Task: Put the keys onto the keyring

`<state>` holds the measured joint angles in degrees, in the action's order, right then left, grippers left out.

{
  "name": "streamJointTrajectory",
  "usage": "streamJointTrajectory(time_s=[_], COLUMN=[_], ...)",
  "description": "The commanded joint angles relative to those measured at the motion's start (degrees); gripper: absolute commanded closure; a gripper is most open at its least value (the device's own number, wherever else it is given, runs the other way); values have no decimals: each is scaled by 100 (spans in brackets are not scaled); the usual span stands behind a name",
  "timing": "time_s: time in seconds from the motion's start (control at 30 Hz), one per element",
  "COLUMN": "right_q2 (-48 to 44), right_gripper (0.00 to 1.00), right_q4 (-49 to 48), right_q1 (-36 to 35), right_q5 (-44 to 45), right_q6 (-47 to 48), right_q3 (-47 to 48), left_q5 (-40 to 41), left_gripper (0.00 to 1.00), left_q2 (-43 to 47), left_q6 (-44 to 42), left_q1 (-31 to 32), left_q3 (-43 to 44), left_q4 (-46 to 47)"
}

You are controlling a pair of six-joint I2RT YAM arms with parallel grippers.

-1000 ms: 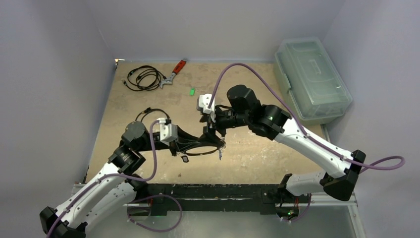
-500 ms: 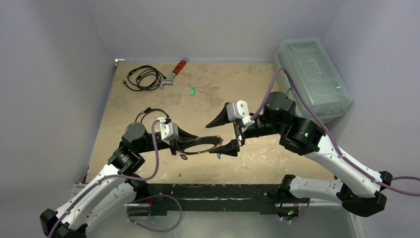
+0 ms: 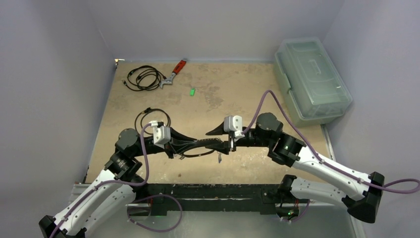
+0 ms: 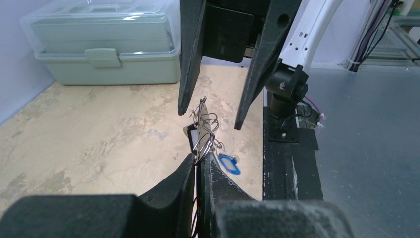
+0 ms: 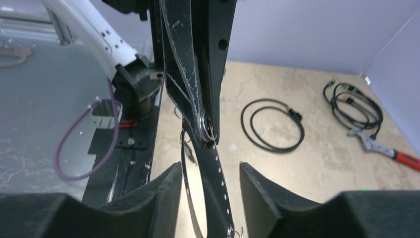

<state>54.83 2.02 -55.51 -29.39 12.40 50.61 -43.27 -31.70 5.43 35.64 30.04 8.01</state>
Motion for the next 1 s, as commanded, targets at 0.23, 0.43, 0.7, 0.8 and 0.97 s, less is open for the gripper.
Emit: streamJointTrajectory(time_s=[0.23,0.43,0.7,0.8,0.97], right_q2=[136,215,103,117,252], right_gripper=[63,62,59,59,61], right_q4=[-1507,-1561,-1556,-1526,-1468], right_q1=[-13,-9,-13,-13,-13], right_q5=[-46,-207,-585,-640,-744], right_q6=[-117,-107,-98,-90,-102], right_q3=[-106,-140,-191,-191,-176], left_q5=[-191,-150,-86,-62,-50], left_gripper=[100,100,100,100,100], left_q2=[16,7,-73,-51,-55], left_q6=[267,273,256,264,296], left_q1=[-15,-18,-14,-18,-15], left_q3=[2,11,37,37,38], left_q4=[503,474,371,373,377])
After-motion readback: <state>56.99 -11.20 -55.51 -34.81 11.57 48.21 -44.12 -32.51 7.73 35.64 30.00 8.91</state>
